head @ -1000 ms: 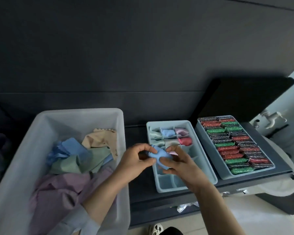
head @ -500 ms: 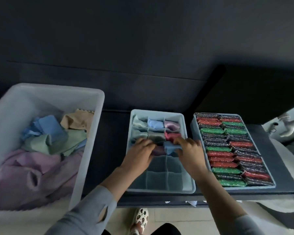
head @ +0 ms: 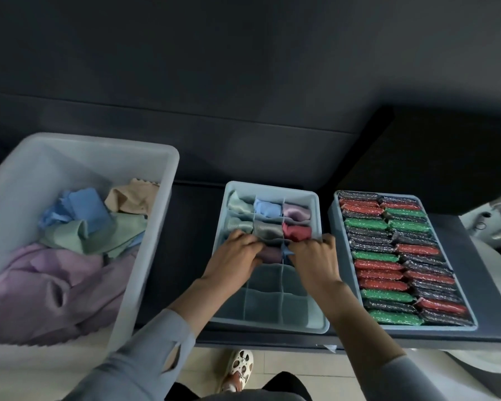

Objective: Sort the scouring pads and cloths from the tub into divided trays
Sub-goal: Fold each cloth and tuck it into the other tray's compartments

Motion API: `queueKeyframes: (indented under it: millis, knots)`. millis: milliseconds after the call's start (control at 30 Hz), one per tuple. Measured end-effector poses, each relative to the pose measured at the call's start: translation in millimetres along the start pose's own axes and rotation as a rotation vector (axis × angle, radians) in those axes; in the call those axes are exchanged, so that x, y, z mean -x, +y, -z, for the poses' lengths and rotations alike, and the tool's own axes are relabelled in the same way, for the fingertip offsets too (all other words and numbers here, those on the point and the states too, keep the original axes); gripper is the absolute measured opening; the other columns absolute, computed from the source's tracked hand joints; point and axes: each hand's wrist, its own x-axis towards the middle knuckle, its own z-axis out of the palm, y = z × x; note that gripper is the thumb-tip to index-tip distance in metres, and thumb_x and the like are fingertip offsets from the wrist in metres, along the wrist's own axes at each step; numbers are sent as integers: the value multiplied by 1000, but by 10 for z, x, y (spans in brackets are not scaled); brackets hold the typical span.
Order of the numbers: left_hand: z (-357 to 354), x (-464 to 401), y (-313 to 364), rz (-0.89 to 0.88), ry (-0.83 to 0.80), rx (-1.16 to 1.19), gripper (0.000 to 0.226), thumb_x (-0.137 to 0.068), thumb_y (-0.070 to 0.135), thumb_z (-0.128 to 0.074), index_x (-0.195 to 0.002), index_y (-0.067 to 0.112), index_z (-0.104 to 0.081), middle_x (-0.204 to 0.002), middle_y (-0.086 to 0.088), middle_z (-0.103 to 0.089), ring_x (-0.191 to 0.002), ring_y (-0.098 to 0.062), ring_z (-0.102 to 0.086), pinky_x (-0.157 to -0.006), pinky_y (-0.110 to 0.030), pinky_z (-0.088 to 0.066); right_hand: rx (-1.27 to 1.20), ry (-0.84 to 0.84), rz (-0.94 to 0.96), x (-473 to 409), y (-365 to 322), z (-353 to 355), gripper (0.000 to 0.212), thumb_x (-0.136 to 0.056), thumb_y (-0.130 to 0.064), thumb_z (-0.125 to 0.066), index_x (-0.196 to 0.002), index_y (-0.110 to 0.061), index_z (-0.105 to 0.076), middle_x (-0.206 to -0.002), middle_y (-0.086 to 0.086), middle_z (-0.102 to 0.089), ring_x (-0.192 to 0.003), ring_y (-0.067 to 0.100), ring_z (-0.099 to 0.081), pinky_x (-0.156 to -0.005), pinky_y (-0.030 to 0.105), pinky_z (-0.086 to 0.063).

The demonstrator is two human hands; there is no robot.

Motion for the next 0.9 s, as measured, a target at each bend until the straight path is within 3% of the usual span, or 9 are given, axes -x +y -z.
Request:
queueKeyframes:
  millis: [133, 300, 367, 433, 533, 633, 700, 767, 900]
  knots:
    - [-18, 4, 10, -2, -7, 11, 34, -92, 26, -61, -124, 14, -64, -125, 2, -61, -117, -21, -46, -100, -33, -41, 11, 83, 43, 31, 18, -39, 31, -40, -9, -89, -57, -26, -68, -43, -2, -58, -42, 17, -60, -73, 39, -52]
    - [220, 37, -57, -4, 7, 121, 33, -94, 22, -59, -126, 18, -63, -128, 4, -60, -119, -16, -48, -105, -30, -38, -70, 225, 19, 90, -35, 64, 40, -62, -1, -76, -94, -25, -73, -79, 1, -74, -72, 24, -69, -81, 39, -48]
    - [468, 133, -157, 8, 96, 163, 30, -93, 20, -60, -122, 18, -66, -124, 3, -62, -115, -16, -52, -104, -28, -40, -149, 338, 48, 87, -162, 209, 24, -71, -6, -69, -92, -18, -71, -86, 4, -74, -76, 27, -68, -71, 34, -48]
    - [767, 291, -338, 26, 226, 176, 26, -89, 17, -63, -115, 18, -69, -117, 2, -65, -106, -18, -58, -97, -28, -43, -268, 421, 83, 71, -407, 361, 5, -73, -14, -66, -78, -12, -66, -82, 6, -71, -76, 30, -65, -60, 30, -46]
    - [1178, 636, -771, 83, 392, 155, 21, -84, 15, -68, -104, 17, -73, -105, 0, -69, -94, -19, -65, -86, -31, -51, -474, 528, 124, -44, -965, 482, 17, -71, 5, -72, -84, -7, -72, -82, 9, -71, -75, 32, -67, -61, 34, -53]
    - [1413, 1098, -1347, 240, 409, 111, 22, -83, 22, -59, -98, 16, -73, -102, -3, -71, -91, -24, -67, -81, -33, -53, -578, 570, 266, -170, -1679, 639, 23, -77, 2, -69, -97, -8, -74, -90, 9, -73, -79, 32, -68, -69, 36, -57]
    - [1471, 1388, -1719, 373, 377, 84, 20, -80, 18, -64, -98, 15, -74, -100, -5, -72, -89, -28, -68, -78, -35, -54, -629, 584, 374, -213, -2154, 769, 18, -74, 0, -65, -87, -10, -73, -82, 8, -71, -72, 31, -65, -62, 37, -56]
    - [1480, 1615, -2030, 505, 336, 85, 22, -77, 6, -74, -98, 12, -74, -100, -9, -73, -90, -30, -69, -77, -34, -53, -666, 497, 434, -249, -2616, 833, 13, -77, 0, -62, -78, -11, -69, -76, 7, -68, -69, 27, -60, -61, 37, -51]
    - [1482, 1889, -2440, 650, 227, 128, 30, -82, 6, -68, -111, 12, -71, -110, -13, -70, -100, -34, -66, -84, -40, -51, -574, -7, 260, -472, -3450, 668, 20, -92, -23, -55, -84, -12, -70, -86, 11, -69, -89, 31, -64, -66, 33, -40]
